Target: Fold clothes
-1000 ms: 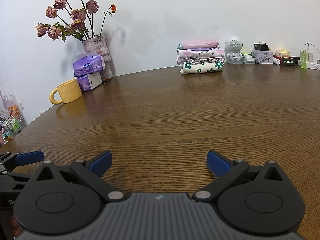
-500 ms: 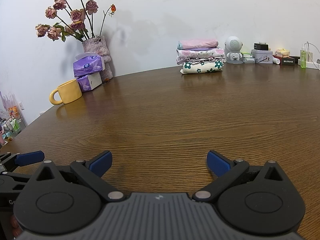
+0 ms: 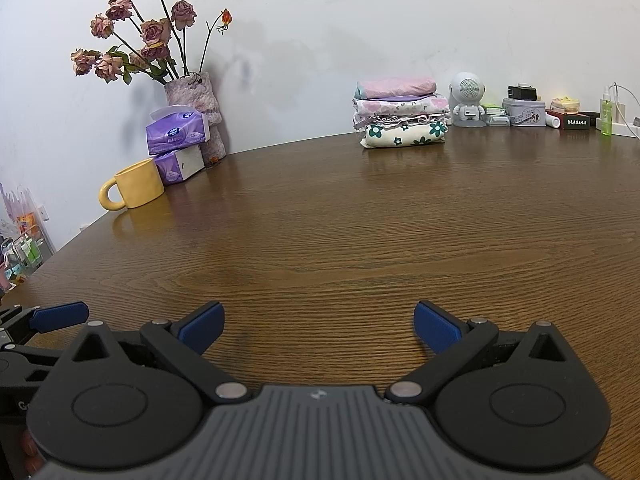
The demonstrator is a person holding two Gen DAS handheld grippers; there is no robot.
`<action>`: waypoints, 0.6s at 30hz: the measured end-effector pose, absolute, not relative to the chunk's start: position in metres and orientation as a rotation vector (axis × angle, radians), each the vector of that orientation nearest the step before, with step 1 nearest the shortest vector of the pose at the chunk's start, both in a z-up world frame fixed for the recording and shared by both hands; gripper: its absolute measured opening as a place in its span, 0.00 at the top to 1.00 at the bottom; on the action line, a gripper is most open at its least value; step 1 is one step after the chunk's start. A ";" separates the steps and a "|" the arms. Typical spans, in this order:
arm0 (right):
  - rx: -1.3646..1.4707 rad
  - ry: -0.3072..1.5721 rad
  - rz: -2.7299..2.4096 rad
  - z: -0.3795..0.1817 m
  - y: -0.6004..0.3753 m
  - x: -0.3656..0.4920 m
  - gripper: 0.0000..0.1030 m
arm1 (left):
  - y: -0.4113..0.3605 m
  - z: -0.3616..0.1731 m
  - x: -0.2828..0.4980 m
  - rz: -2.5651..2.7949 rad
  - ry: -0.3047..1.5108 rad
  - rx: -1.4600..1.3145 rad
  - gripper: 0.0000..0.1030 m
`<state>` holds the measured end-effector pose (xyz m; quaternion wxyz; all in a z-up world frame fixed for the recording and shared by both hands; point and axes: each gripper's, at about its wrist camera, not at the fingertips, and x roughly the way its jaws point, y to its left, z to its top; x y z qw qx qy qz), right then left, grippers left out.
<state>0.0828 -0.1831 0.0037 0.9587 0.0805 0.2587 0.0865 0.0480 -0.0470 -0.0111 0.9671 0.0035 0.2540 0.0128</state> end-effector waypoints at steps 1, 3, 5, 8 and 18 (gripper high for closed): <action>0.163 0.525 0.175 0.004 -0.183 0.083 0.00 | -0.047 -0.011 0.048 0.025 0.513 0.007 0.00; 0.164 0.525 0.175 0.004 -0.183 0.082 0.00 | -0.047 -0.011 0.048 0.026 0.513 0.008 0.00; 0.164 0.525 0.175 0.004 -0.183 0.082 0.00 | -0.047 -0.011 0.048 0.027 0.513 0.008 0.00; 0.164 0.526 0.175 0.004 -0.183 0.082 0.00 | -0.048 -0.011 0.047 0.028 0.512 0.009 0.00; 0.167 0.527 0.177 0.004 -0.185 0.083 0.00 | -0.049 -0.010 0.047 0.027 0.511 0.011 0.00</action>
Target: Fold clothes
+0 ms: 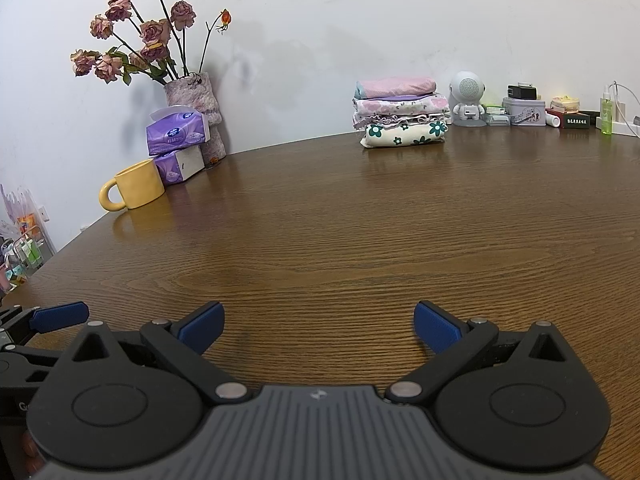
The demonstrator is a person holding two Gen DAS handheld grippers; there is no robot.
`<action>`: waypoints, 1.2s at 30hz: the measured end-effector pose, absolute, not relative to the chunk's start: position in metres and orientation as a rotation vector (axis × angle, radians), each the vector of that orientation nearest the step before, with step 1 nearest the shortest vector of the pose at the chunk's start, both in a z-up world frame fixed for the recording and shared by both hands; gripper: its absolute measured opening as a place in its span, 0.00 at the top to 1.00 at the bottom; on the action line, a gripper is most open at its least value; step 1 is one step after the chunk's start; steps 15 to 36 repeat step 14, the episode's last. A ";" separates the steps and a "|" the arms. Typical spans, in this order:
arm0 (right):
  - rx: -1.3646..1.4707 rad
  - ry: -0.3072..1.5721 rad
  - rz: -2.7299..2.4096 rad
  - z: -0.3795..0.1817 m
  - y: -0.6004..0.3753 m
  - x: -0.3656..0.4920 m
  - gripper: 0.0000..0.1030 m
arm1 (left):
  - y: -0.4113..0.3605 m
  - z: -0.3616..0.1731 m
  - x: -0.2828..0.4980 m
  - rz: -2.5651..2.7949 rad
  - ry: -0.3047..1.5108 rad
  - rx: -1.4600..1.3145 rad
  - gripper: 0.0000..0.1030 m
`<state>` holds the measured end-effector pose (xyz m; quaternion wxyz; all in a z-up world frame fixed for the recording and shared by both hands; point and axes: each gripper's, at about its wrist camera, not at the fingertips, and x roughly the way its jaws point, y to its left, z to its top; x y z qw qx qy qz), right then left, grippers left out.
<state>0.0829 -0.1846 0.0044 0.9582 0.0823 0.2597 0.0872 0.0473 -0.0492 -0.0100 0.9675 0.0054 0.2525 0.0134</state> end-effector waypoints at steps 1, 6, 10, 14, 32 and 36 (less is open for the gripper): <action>0.167 0.527 0.177 0.004 -0.185 0.083 0.00 | -0.049 -0.010 0.047 0.025 0.510 0.010 0.00; 0.167 0.528 0.177 0.005 -0.185 0.083 0.00 | -0.049 -0.009 0.048 0.024 0.510 0.008 0.00; 0.168 0.529 0.178 0.005 -0.185 0.083 0.00 | -0.049 -0.010 0.047 0.035 0.511 0.006 0.01; 0.169 0.529 0.178 0.005 -0.185 0.083 0.00 | -0.049 -0.010 0.049 0.039 0.521 0.004 0.01; 0.169 0.529 0.178 0.005 -0.185 0.083 0.00 | -0.049 -0.010 0.049 0.039 0.521 0.004 0.01; 0.169 0.529 0.178 0.005 -0.185 0.083 0.00 | -0.049 -0.010 0.049 0.039 0.521 0.004 0.01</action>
